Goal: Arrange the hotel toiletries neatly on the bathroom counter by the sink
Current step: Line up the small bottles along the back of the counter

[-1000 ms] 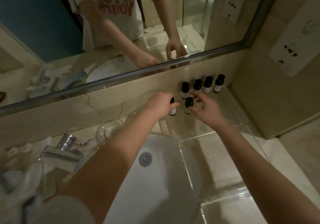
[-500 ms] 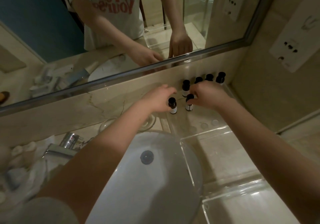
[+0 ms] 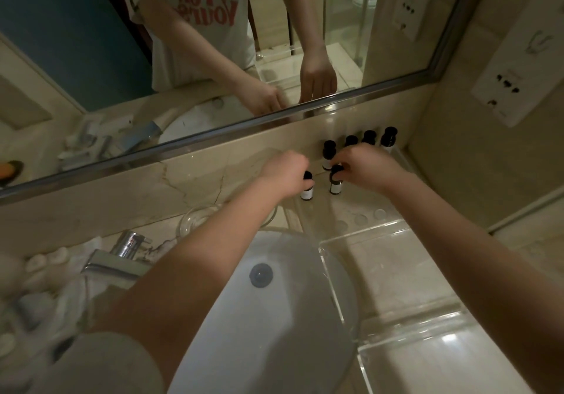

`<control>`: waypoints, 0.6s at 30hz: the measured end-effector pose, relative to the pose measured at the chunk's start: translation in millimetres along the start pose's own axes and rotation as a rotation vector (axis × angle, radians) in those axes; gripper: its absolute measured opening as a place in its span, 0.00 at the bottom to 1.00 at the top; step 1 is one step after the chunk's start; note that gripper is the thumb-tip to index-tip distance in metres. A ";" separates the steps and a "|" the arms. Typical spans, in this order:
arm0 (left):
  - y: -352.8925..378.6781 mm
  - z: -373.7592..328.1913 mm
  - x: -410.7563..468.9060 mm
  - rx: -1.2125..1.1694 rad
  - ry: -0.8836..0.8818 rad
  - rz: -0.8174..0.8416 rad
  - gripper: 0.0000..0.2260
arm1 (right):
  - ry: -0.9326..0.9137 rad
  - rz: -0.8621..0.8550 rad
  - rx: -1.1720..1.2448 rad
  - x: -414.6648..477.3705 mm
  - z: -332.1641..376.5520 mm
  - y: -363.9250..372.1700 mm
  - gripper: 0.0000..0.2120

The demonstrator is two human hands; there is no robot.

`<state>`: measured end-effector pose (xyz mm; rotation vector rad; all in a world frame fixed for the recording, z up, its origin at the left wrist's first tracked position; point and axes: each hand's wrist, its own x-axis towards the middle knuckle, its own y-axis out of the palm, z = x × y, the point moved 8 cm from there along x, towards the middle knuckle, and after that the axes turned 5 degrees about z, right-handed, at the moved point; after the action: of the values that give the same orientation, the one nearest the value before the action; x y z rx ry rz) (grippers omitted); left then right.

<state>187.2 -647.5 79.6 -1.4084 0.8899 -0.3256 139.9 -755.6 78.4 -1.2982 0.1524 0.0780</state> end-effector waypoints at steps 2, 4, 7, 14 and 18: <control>-2.4 1.1 -1.3 0.024 -0.043 0.001 0.14 | 0.032 -0.004 -0.025 1.1 -1.2 -0.7 0.10; -3.8 3.2 -1.8 0.024 -0.077 0.009 0.16 | 0.045 -0.003 -0.067 1.6 -2.3 -1.1 0.11; -2.2 8.6 -0.6 -0.040 -0.084 0.031 0.21 | 0.044 -0.002 -0.067 -2.2 -3.9 -4.6 0.19; 2.5 -0.7 -1.7 -0.181 0.109 0.073 0.20 | -0.031 0.051 -0.054 -1.5 0.9 1.1 0.16; 5.4 4.5 0.3 -0.207 0.081 0.031 0.12 | -0.015 0.057 -0.066 3.9 3.0 2.3 0.12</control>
<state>188.9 -643.5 74.0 -1.5783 1.0341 -0.2741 143.6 -752.1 76.3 -1.3587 0.1753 0.1424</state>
